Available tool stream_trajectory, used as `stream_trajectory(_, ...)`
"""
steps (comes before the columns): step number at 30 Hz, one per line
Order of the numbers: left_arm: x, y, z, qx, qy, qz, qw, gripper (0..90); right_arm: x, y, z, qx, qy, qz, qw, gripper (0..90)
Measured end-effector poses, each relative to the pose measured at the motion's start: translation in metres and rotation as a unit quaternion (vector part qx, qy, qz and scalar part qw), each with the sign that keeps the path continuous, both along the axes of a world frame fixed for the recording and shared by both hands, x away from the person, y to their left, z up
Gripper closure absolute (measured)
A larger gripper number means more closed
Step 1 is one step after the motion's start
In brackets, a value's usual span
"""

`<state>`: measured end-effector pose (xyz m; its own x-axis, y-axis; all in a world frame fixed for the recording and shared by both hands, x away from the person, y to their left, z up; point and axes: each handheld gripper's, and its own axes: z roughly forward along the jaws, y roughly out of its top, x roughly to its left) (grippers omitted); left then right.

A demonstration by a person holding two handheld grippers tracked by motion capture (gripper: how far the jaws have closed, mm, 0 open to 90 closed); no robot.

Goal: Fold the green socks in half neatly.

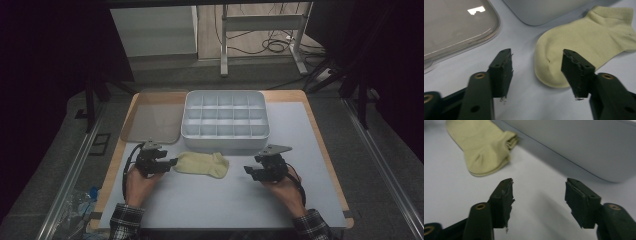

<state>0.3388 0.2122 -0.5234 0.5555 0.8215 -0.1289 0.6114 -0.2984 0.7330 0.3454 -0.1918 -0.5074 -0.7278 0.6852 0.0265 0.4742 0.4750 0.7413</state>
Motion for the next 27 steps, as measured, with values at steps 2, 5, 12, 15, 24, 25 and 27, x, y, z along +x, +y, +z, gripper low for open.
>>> stream_trajectory(2,0.001,-0.001,0.000,0.001,0.001,-0.002,1.0000,47.2,0.003,0.005,0.000,0.006,0.009,0.008,0.9999,46.3)
stream_trajectory(5,0.005,-0.003,-0.002,-0.001,0.002,-0.008,1.0000,51.6,0.008,0.014,0.001,0.005,0.015,0.022,0.9996,53.3)
stream_trajectory(12,0.010,-0.004,-0.004,-0.007,0.002,-0.010,0.9999,55.7,0.016,0.033,0.003,0.002,0.009,0.039,0.9992,64.3)
stream_trajectory(15,0.009,-0.006,-0.006,0.001,-0.010,-0.013,0.9999,55.1,0.020,0.048,0.004,0.008,0.009,0.051,0.9986,65.2)
stream_trajectory(24,0.011,-0.008,-0.014,0.010,-0.012,-0.015,0.9998,58.1,0.033,0.074,-0.004,0.003,0.015,0.056,0.9983,63.4)
stream_trajectory(25,0.011,-0.009,-0.016,0.013,-0.012,-0.014,0.9997,58.9,0.035,0.076,-0.007,0.000,0.018,0.054,0.9984,62.9)
stream_trajectory(27,0.012,-0.011,-0.019,0.023,-0.011,-0.012,0.9996,59.4,0.036,0.079,-0.011,-0.008,0.021,0.055,0.9983,61.8)
